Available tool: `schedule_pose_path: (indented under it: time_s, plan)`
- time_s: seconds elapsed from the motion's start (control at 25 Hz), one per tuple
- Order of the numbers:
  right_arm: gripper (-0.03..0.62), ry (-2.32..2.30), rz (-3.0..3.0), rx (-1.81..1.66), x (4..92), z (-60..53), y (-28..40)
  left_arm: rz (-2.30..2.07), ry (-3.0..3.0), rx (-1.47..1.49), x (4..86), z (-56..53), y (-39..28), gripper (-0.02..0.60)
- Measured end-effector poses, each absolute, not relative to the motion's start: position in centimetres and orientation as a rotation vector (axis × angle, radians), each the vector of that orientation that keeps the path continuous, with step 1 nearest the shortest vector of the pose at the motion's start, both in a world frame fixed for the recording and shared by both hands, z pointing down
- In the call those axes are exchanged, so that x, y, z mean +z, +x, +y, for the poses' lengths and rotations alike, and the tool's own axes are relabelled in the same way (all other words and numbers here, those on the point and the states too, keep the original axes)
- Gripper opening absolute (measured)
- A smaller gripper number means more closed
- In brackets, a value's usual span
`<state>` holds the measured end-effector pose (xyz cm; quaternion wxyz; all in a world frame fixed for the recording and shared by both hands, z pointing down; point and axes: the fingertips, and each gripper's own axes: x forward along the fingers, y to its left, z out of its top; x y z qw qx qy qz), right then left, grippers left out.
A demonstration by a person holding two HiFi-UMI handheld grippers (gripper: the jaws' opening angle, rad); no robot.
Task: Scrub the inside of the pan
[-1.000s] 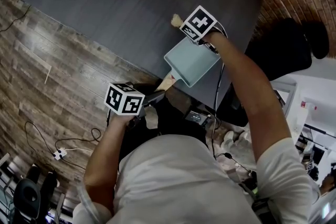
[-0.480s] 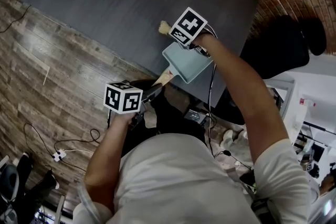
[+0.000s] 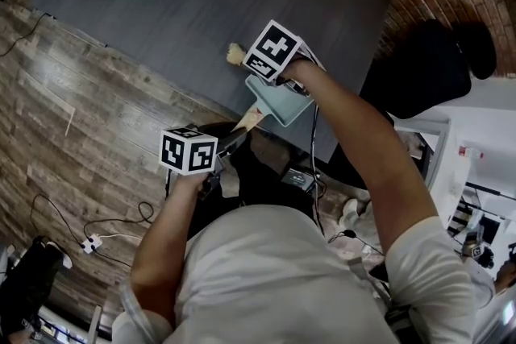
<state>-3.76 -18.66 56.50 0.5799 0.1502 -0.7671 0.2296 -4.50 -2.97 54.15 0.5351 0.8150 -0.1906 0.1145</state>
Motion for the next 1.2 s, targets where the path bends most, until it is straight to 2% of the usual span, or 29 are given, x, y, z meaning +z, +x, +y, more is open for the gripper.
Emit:
schedule_pose_path:
  time_s: [0.76, 1.2]
  plan:
    - [0.083, 0.262, -1.893, 0.479, 55.0, -14.8, -8.4, -0.452, 1.937, 0.273, 54.1, -3.2, -4.3, 0.115]
    - [0.083, 0.267, -1.922, 0.549, 54.8, -11.7, -7.3, -0.45, 1.937, 0.273, 54.2, -3.0, -4.3, 0.115]
